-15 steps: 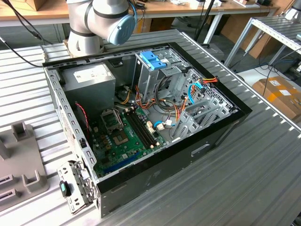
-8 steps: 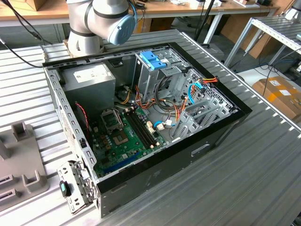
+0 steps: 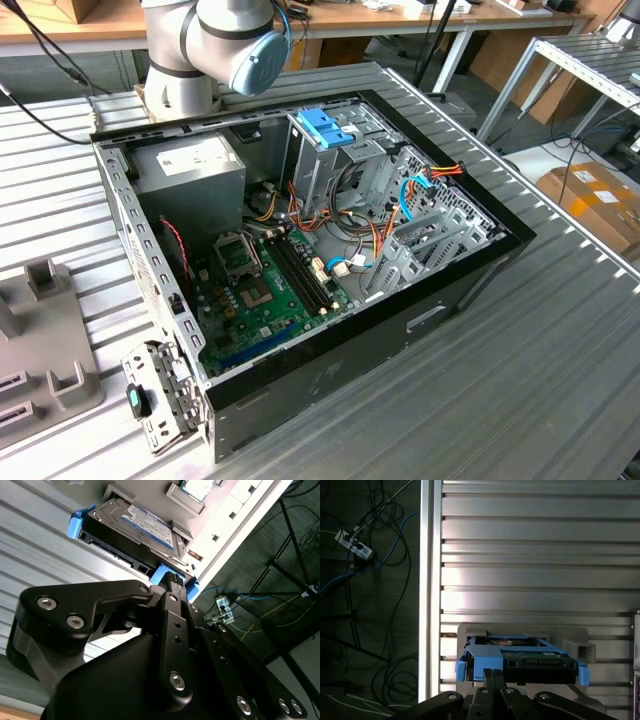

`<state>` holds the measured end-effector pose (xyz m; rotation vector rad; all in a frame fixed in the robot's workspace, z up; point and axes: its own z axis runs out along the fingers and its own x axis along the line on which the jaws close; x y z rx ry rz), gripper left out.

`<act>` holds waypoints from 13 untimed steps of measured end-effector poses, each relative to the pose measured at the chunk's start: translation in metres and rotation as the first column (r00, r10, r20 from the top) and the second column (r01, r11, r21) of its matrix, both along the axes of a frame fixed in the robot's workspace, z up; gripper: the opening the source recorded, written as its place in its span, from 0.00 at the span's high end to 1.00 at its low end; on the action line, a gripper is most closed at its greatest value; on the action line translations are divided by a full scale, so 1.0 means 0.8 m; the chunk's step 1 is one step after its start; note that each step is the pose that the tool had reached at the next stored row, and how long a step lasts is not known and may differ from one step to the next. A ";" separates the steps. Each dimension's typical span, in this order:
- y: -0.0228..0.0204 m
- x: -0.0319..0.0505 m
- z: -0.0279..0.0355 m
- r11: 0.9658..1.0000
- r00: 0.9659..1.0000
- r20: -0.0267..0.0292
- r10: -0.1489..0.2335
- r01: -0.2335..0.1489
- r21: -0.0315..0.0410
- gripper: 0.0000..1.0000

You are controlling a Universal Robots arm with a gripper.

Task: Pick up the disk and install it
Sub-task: 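Pick up the disk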

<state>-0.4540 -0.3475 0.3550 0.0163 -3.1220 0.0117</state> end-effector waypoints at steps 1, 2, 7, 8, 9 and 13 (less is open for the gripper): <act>0.0000 0.000 0.0000 1.000 1.000 0.000 0.000 0.000 0.000 0.89; 0.0000 0.000 0.0000 1.000 1.000 0.000 0.000 0.000 0.000 0.89; 0.0000 0.000 0.0000 1.000 1.000 0.000 0.000 0.000 0.000 0.89; 0.0000 0.000 -0.0001 1.000 1.000 0.000 0.000 0.000 0.000 0.89; 0.0000 0.000 0.0000 1.000 1.000 0.000 0.000 0.000 0.000 0.89; 0.0000 0.000 -0.0001 1.000 1.000 0.000 0.013 -0.013 0.000 0.89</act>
